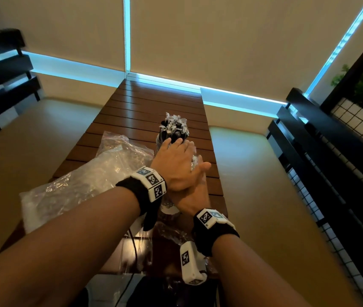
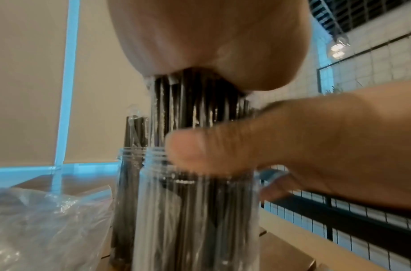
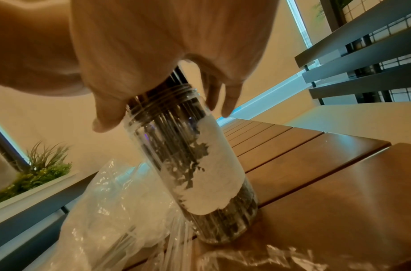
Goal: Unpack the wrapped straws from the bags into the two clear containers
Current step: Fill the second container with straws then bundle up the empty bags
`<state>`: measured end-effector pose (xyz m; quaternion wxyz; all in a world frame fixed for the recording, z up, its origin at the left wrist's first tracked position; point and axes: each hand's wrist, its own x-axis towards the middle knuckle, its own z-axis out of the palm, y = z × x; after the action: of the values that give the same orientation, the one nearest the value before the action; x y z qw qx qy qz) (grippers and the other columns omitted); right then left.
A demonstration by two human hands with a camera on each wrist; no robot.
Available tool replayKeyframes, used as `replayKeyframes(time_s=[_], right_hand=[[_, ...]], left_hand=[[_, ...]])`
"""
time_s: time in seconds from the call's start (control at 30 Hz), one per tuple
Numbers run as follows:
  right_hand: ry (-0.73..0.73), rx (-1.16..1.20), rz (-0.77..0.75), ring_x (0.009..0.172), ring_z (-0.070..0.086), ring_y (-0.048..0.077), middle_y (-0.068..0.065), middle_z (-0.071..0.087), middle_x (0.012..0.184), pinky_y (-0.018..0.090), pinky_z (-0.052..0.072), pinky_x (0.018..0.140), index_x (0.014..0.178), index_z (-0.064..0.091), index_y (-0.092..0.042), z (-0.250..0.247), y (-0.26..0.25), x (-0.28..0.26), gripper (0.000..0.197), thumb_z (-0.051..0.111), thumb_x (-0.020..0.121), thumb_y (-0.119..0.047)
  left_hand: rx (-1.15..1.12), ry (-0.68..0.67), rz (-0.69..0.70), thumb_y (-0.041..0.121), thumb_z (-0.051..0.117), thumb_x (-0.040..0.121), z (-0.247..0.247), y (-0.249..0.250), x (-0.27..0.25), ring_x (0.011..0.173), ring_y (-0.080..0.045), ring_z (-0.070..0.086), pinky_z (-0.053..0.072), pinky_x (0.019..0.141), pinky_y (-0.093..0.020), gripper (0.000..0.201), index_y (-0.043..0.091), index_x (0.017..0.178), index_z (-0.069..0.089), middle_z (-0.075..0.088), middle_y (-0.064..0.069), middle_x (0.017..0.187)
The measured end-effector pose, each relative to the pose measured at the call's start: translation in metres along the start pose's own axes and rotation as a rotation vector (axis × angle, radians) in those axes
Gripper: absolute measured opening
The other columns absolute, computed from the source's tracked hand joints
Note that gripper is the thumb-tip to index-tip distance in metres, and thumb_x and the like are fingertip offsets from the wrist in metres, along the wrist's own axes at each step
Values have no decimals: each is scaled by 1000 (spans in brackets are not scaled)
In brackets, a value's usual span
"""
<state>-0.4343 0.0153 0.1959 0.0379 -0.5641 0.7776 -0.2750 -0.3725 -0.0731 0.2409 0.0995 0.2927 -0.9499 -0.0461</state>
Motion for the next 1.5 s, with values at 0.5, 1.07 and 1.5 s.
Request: replayKeyframes(time_s=[0.5,1.07,1.5], right_hand=[[-303,64,-103,93,58,28,9,60,107,38,49,77,111,58,-15,42,-74,-7,28,53,85,-6],[-725,-97,57,83,60,19,-4,61,78,22,45,72,67,66,-22,114,-100,70,26,54,85,-9],[-923,-549,-440,74,57,28,2,57,73,29,47,69,79,67,-13,142,-139,40,7,65,82,-19]], left_hand=[[-437,100,-560,26,58,70,-31,-162,-72,105,-26,56,47,84,-34,50,15,119,57,53,-12,124],[-139,-567,-567,35,80,78,69,-233,-194,143,-36,32,40,111,-43,119,21,158,-7,5,-15,163],[-187,-434,-509,41,81,76,76,-236,-204,138,-34,38,41,108,-43,103,28,154,15,21,-11,156]])
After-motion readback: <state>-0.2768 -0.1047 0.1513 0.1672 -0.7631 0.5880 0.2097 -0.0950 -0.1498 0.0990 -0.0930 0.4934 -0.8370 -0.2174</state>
